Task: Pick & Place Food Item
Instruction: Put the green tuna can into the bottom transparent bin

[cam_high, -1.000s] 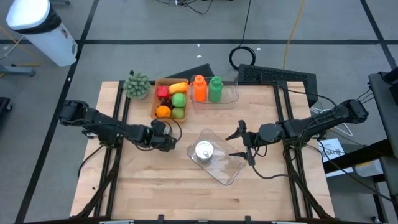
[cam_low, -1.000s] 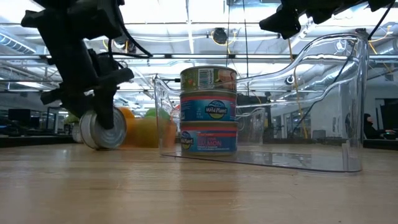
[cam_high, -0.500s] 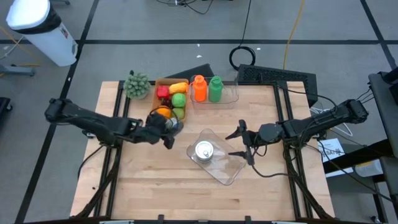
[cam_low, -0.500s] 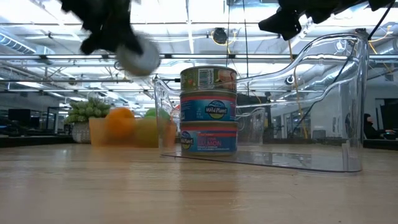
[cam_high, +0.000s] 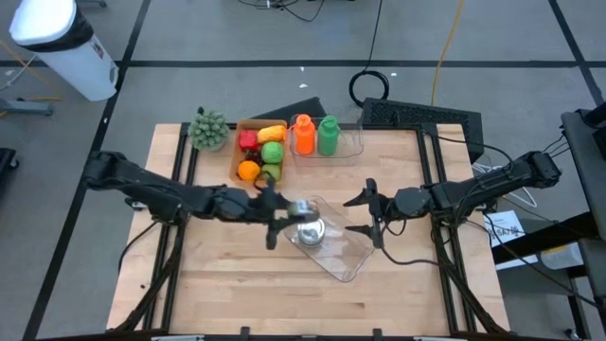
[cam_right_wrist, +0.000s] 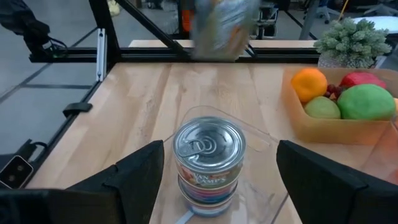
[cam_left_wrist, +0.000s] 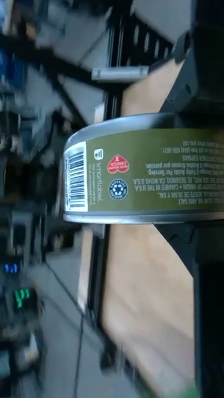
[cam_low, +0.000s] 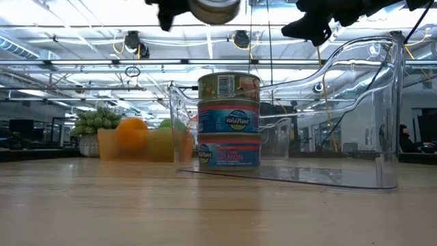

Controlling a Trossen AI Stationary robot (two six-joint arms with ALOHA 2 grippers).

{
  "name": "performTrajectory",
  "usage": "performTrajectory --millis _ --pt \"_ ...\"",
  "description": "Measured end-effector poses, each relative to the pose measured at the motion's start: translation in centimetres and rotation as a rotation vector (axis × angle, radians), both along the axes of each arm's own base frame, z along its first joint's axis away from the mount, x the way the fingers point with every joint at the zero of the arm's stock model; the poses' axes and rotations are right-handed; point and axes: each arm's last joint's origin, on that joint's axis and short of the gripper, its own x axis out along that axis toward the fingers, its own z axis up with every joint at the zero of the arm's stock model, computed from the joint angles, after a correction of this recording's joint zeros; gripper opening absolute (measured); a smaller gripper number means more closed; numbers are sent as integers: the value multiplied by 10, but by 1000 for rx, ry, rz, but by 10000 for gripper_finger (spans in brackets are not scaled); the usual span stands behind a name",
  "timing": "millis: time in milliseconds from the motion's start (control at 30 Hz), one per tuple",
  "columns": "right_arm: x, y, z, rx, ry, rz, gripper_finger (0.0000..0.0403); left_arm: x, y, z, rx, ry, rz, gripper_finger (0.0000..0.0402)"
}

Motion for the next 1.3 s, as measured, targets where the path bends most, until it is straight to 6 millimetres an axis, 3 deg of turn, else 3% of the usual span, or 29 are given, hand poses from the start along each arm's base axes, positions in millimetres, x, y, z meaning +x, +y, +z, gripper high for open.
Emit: performTrajectory --millis 267,667,1133,1300 --pt "0 1 0 36 -4 -3 293 28 -1 -23 -13 -47 -122 145" --pt "-7 -3 -30 -13 -195 12 293 32 0 -31 -8 -25 -138 145" --pt "35 -13 -49 86 -389 69 293 32 1 -34 -5 9 -116 145" --pt "49 -11 -43 143 -399 137 297 32 3 -36 -11 27 -91 145"
